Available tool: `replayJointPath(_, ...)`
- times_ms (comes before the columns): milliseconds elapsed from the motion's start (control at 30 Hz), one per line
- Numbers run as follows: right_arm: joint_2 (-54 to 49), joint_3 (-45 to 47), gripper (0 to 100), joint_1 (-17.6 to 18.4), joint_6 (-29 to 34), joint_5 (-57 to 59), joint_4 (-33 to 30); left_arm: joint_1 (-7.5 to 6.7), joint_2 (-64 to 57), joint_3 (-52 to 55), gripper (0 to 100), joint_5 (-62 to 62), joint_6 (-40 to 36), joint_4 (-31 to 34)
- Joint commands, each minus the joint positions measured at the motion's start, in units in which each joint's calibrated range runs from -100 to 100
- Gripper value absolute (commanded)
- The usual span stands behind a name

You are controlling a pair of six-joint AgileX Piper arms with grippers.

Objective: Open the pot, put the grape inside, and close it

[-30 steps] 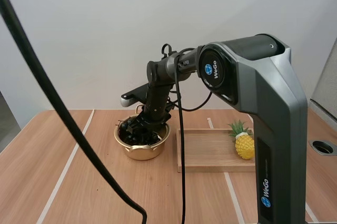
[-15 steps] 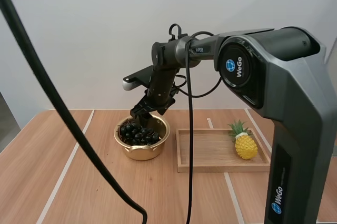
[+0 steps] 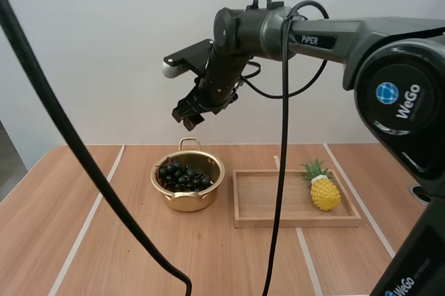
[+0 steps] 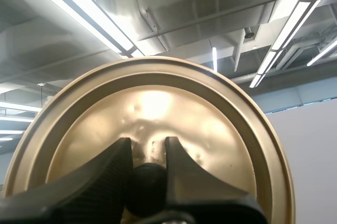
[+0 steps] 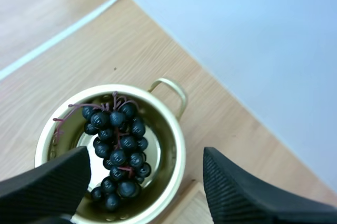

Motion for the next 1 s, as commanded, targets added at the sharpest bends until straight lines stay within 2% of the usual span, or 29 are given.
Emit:
replayJointPath(0,-4.7,-1.9,100,-0.3,0.2,-0.1,-3.1,-0.01,1.0,-0.1,0,3.1,0.2,-0.7)
replayJointPath(133,-9.1,-5.3,100,-1.9,2.5,-0.3,-5.3,-0.01,1.6,-0.1,0,4.9,0.2,-0.7)
replayJointPath(233,-11.9,-8.8,100,-4.4,3.3,-0.9,-5.6,-0.01,1.8,-0.1,0,4.9,0.2,-0.7)
replayJointPath(500,-19.5,-19.6,100,-14.0,4.2,-5.0,-5.7,-0.01,3.3,-0.1,0,9.3,0.2,-0.3)
replayJointPath(600,-22.0,-22.1,100,-16.4,4.8,-5.0,-5.7,-0.01,4.2,-0.1,0,11.2,0.2,-0.3)
replayJointPath(700,-25.1,-22.9,100,-17.7,6.2,-5.0,-5.7,-0.01,4.9,-0.1,0,12.2,0.3,-0.3)
replayJointPath(967,-33.2,-22.9,100,-17.7,11.5,-2.1,-5.7,-0.01,8.9,-0.1,0,13.6,2.2,-0.6)
